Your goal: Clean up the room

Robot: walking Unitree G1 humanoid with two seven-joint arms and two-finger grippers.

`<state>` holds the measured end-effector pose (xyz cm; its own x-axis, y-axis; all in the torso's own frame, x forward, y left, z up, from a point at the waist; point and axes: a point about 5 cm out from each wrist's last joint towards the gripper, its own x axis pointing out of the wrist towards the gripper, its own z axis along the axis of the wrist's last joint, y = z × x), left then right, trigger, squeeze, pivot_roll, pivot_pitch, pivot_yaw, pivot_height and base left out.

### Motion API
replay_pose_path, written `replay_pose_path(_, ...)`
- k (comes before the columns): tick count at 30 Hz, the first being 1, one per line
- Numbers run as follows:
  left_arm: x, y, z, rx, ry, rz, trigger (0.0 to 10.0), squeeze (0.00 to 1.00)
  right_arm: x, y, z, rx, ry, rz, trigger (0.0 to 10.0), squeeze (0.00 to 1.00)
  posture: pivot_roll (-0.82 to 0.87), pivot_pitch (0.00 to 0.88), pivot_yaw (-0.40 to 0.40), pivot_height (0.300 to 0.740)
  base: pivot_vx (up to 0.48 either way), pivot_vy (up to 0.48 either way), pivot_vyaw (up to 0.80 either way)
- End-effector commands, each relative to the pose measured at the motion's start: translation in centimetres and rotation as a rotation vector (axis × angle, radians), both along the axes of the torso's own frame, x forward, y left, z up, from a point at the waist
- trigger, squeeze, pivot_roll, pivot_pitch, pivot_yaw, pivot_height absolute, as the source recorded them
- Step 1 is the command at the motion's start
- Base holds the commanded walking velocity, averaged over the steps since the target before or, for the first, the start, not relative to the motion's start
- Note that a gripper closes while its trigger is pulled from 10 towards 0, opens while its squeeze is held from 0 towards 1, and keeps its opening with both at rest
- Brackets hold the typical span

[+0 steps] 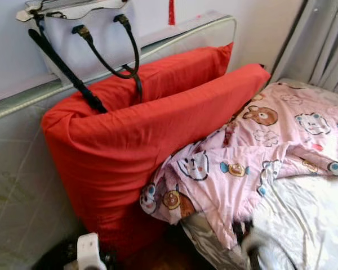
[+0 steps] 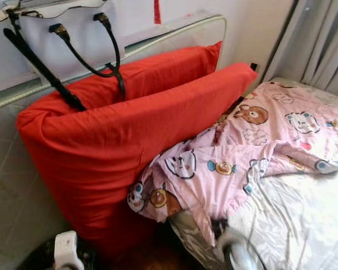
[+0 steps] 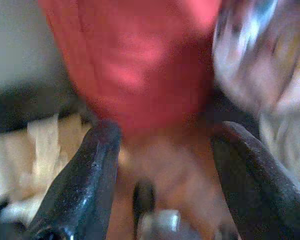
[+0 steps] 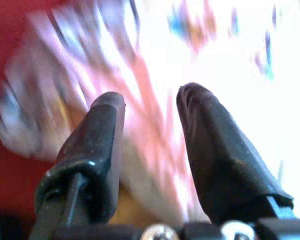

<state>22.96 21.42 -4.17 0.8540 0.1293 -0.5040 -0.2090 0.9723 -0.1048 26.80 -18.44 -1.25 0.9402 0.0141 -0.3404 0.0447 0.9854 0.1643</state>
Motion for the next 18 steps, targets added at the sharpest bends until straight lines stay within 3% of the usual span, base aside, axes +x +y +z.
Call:
replay_pose_path(1, 2.2, 0.6, 2.3, 0.024, -0.136, 0.012, 10.0, 0.00, -1.1, -0.1, -0.9, 0.008, 0.031, -0.004, 10.0, 0.00, 0.03, 0.000, -0.049, 0.740, 0.000, 0.000, 0.00)
replay_pose_path(4, 2.9, 0.3, 3.5, 0.039, -0.235, -0.001, 10.0, 0.00, -0.1, 0.0, 0.2, 0.008, -0.038, 0.017, 10.0, 0.00, 0.04, 0.000, -0.053, 0.740, 0.000, 0.000, 0.00)
replay_pose_path(8, 2.8, 0.1, 3.8, 0.053, -0.276, -0.016, 10.0, 0.00, 0.2, 0.1, 0.6, 0.008, -0.066, 0.022, 10.0, 0.00, 0.04, 0.000, -0.053, 0.740, 0.000, 0.000, 0.00)
replay_pose_path(18, 2.1, 0.2, 4.1, 0.066, -0.321, -0.034, 10.0, 0.00, -1.4, -0.4, -0.3, -0.016, -0.057, -0.032, 10.0, 0.00, 0.03, 0.000, -0.045, 0.740, 0.000, 0.000, 0.00)
